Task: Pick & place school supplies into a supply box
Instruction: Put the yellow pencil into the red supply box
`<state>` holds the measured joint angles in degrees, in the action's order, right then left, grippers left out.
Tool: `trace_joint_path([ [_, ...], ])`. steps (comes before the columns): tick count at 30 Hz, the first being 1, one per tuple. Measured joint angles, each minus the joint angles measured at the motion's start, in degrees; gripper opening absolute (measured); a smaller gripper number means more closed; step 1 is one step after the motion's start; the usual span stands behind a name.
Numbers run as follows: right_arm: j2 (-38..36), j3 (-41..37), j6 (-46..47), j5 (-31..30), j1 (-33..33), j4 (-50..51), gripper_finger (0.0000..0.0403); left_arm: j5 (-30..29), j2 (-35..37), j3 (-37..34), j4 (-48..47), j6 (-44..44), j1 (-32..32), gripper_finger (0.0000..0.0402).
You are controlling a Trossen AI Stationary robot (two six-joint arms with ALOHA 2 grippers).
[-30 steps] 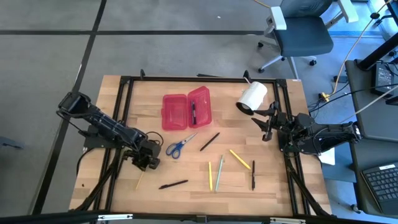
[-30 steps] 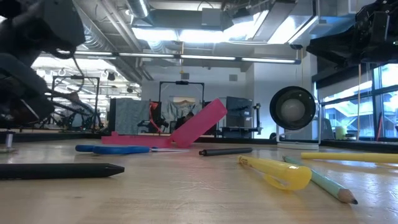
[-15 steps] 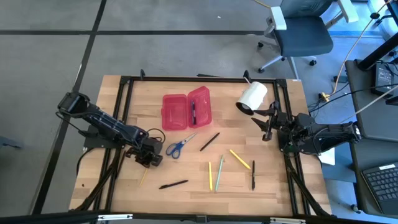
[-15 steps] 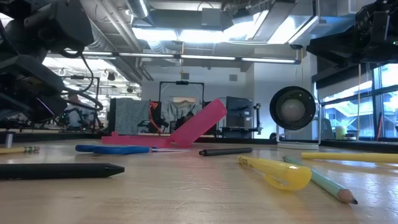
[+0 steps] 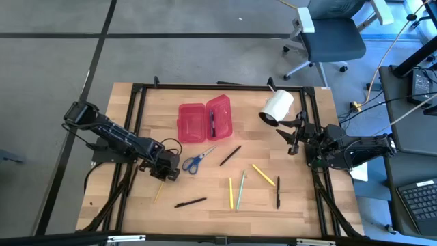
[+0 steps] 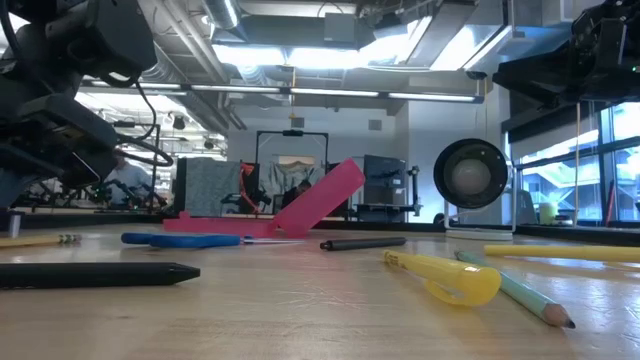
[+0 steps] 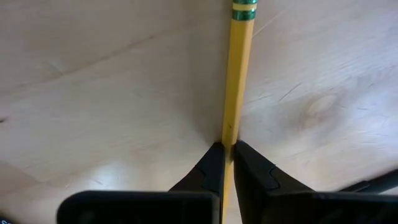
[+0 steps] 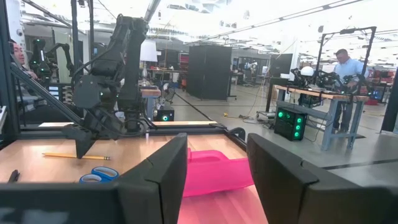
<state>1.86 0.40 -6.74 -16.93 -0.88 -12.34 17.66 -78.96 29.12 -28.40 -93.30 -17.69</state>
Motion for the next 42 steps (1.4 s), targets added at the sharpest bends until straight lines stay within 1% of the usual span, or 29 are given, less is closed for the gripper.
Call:
trace_joint_path([
  [4, 0.0, 0.0, 0.0, 0.0, 0.0, 0.0, 0.0172, -0.3, 0.0, 0.4, -0.1, -0.9, 0.0, 0.0012],
  [11, 0.0, 0.0, 0.0, 0.0, 0.0, 0.0, 0.0172, -4.3, -0.1, 2.7, -2.0, -0.2, 0.0, 0.0012],
  [25, 0.0, 0.0, 0.0, 0.0, 0.0, 0.1, 0.0172, -4.0, 0.0, 3.1, -2.2, -0.3, 0.0, 0.0012],
  [30, 0.0, 0.0, 0.0, 0.0, 0.0, 0.1, 0.0172, -6.2, 0.0, 5.1, -3.1, 1.1, 0.0, 0.0012],
  [36, 0.0, 0.0, 0.0, 0.0, 0.0, 0.1, 0.0172, -8.5, -0.4, 5.3, -5.7, 0.0, 0.0, 0.0012],
  [42, 0.0, 0.0, 0.0, 0.0, 0.0, 0.1, 0.0172, -9.4, 0.6, 5.3, -4.3, 1.7, 0.4, 0.0011],
])
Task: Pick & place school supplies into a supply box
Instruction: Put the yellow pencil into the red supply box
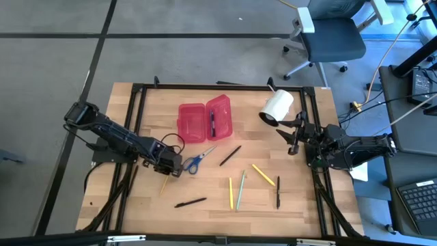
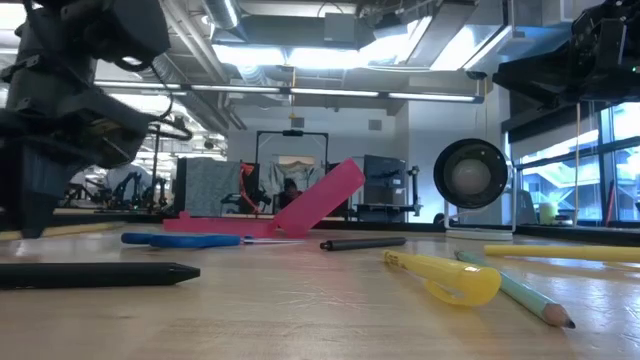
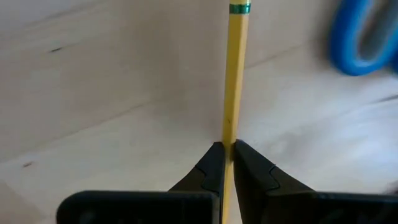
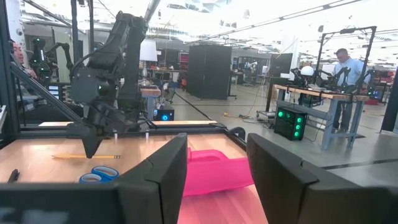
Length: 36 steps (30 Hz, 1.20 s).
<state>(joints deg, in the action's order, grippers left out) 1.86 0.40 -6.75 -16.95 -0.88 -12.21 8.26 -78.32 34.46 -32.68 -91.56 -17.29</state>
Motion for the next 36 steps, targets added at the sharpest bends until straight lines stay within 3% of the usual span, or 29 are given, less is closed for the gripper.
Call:
trace_joint_path([
  [5, 0.0, 0.0, 0.0, 0.0, 0.0, 0.0, 0.0172, -0.6, 2.5, 0.1, 2.7, 2.4, 1.6, 0.0011],
  [11, 0.0, 0.0, 0.0, 0.0, 0.0, 0.1, 0.0172, -5.3, 6.8, 0.1, 5.3, 5.7, 5.1, 0.0011],
  [14, 0.0, 0.0, 0.0, 0.0, 0.0, 0.0, 0.0172, -11.1, 9.4, 0.1, 10.7, 9.3, 8.7, 0.0012],
  [18, 0.0, 0.0, 0.1, 0.0, 0.0, -0.2, 0.0172, -24.1, 11.3, 0.1, 21.3, 15.2, 15.0, 0.0011],
  [21, 0.0, 0.0, 0.1, 0.0, 0.0, -0.4, 0.0172, -27.1, 11.3, 0.1, 29.2, 21.6, 20.7, 0.0012],
  [28, 0.0, 0.0, 0.2, 0.0, 0.0, -0.5, 0.0172, -20.0, 7.9, 0.2, 40.9, 29.3, 32.6, 0.0011],
  [36, 0.0, 0.0, 0.2, 0.0, 0.0, -1.0, 0.0172, -6.7, -4.6, 0.4, 57.0, 30.4, 39.6, 0.0011],
])
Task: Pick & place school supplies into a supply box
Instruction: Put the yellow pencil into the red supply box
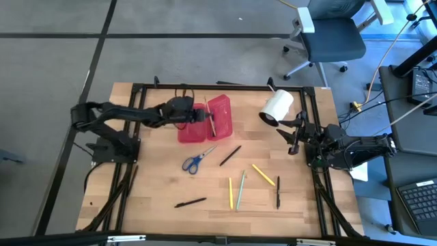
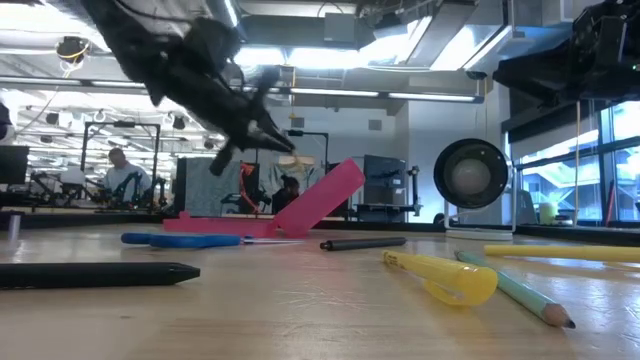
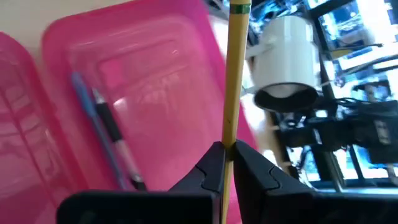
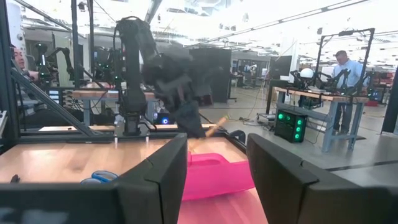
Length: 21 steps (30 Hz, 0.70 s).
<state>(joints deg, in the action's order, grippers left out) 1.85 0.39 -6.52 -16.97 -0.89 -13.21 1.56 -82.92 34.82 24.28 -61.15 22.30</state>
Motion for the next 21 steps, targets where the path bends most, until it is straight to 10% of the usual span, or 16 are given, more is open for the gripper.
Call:
trace_joint_path([
  [21, 0.0, 0.0, 0.0, 0.0, 0.0, -0.6, 0.0172, 10.4, -17.8, 10.8, -7.0, 3.7, 4.8, 0.0014],
])
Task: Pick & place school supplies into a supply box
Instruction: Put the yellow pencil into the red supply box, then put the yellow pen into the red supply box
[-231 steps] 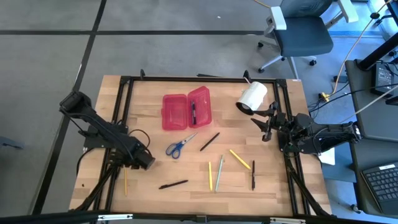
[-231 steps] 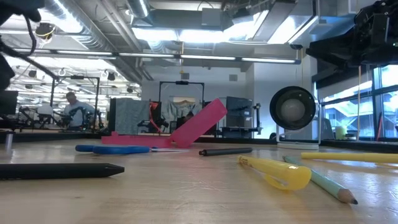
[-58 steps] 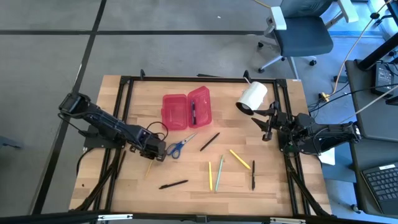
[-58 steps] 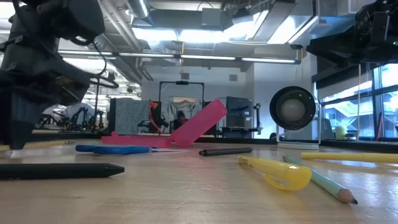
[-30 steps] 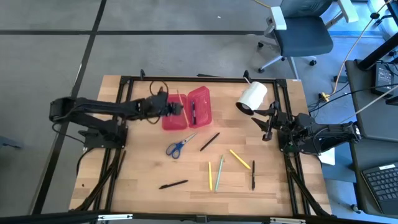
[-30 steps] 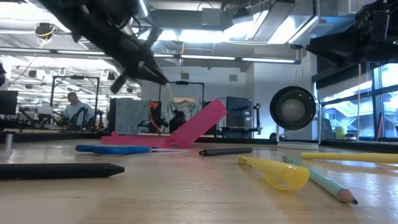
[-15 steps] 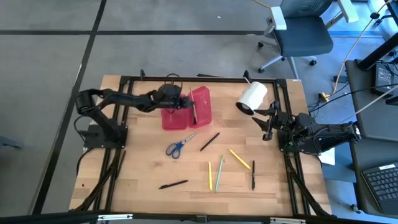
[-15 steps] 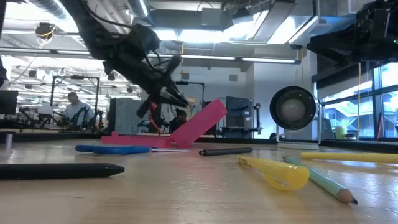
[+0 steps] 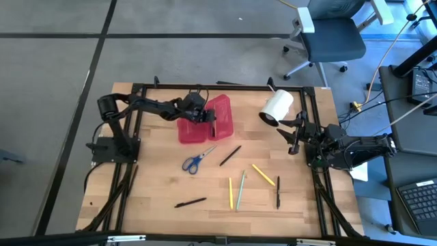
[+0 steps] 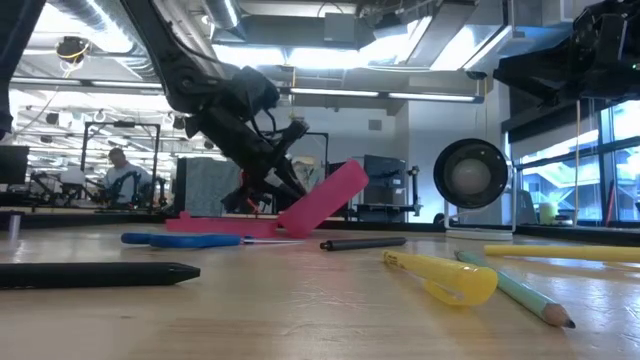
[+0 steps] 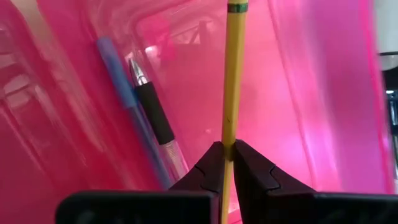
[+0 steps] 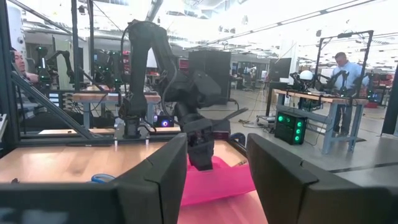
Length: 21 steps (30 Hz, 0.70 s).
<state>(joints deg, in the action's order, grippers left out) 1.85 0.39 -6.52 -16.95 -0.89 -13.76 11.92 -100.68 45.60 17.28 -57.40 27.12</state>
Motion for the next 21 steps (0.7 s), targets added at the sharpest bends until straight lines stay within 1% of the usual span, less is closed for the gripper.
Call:
trace_joint_path([
  [7, 0.0, 0.0, 0.0, 0.0, 0.0, 0.0, 0.0172, -0.2, 0.2, 0.0, 0.9, 1.7, 0.1, 0.0025],
  [15, 0.0, 0.0, 0.0, 0.0, 0.0, 0.0, 0.0172, -0.2, 0.2, 0.0, 0.7, 1.6, 0.1, 0.0041],
  [21, 0.0, 0.0, 0.0, 0.0, 0.0, 0.0, 0.0172, -0.3, 0.2, 0.0, 0.7, 1.2, 0.1, 0.0067],
])
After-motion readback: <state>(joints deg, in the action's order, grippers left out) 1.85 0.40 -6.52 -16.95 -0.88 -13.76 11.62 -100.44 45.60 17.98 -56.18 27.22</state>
